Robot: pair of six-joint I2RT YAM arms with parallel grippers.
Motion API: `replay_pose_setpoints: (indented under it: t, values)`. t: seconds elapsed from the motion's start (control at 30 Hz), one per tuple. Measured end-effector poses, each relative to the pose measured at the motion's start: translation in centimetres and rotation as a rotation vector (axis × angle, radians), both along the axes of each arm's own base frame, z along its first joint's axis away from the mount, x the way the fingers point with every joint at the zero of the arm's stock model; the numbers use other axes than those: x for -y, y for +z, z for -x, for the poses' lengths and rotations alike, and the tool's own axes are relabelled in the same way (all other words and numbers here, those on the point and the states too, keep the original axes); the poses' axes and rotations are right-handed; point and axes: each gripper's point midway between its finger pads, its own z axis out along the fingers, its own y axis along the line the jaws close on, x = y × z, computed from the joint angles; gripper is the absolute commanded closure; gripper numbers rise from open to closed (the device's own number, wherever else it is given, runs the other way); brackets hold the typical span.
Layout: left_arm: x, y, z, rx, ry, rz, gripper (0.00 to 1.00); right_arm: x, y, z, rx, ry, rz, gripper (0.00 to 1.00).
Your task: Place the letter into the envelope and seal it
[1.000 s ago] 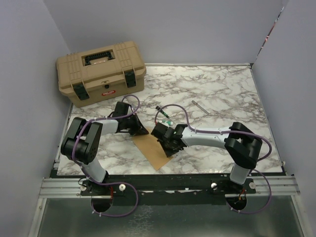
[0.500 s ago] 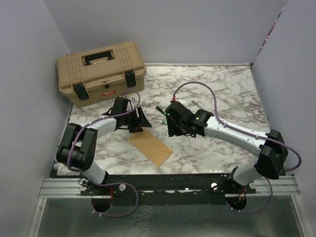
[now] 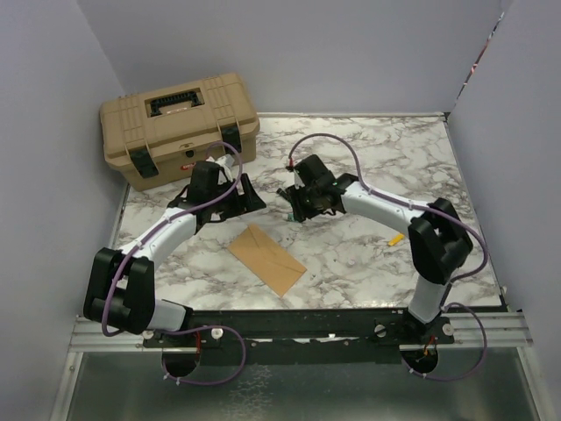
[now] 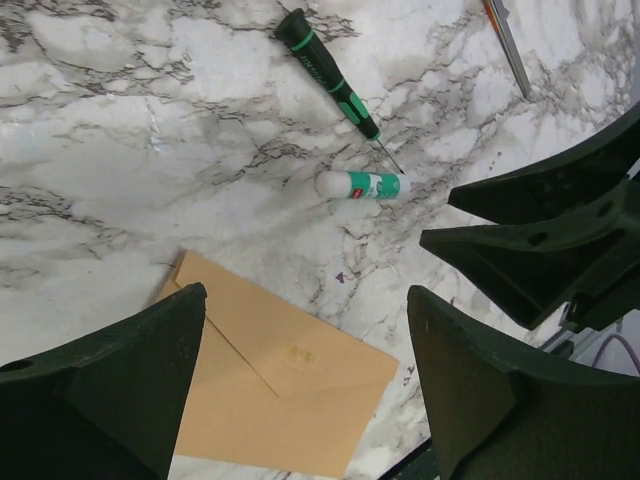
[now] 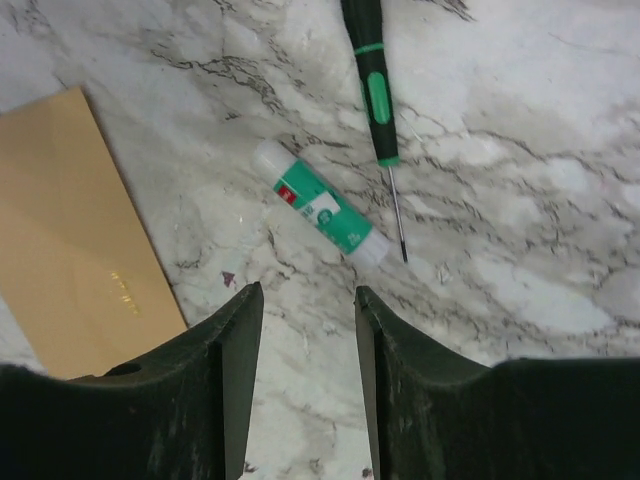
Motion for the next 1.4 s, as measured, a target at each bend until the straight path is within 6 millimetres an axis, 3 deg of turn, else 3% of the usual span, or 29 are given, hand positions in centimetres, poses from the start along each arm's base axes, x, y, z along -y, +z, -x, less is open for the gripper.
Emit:
replay_pose_setpoints:
  t: [0.1, 0.4, 0.63, 0.83, 0.97, 1.1, 1.23, 1.4]
  values:
    - [-0.7, -0.5, -0.2, -0.007, 0.036, -0.033, 0.18, -1.1, -1.6, -0.9, -0.003, 0.105, 0.046, 0.55]
    - [-4.1, -1.8, -1.2, -0.008, 0.25, -0.133, 0.18, -2.9, -3.5, -4.0, 0.046, 0.25, 0.129, 0.58]
    - [-5.0, -2.2, -1.4, -0.011, 0.303, -0.156, 0.18, -2.2, -5.0, -2.5, -0.008, 0.339, 0.167, 0.6]
    - [-5.2, -2.2, -1.5, -0.013, 0.319, -0.157, 0.18, -1.4, -6.4, 0.1, -0.1, 0.407, 0.169, 0.59]
    - [-5.2, -2.2, -1.5, -0.014, 0.321, -0.155, 0.18, -1.3, -6.6, 0.4, -0.115, 0.413, 0.17, 0.6]
    - [-5.1, -2.2, -1.5, -0.015, 0.322, -0.154, 0.18, -1.1, -6.7, 0.4, -0.113, 0.403, 0.175, 0.73]
    - [-5.1, -2.2, -1.5, -0.016, 0.322, -0.152, 0.16, -1.0, -6.8, 0.3, -0.106, 0.386, 0.173, 0.99]
    - [-4.6, -2.0, -1.3, -0.023, 0.302, -0.128, 0.04, -1.1, -6.5, 0.6, -0.113, 0.336, 0.144, 1.0]
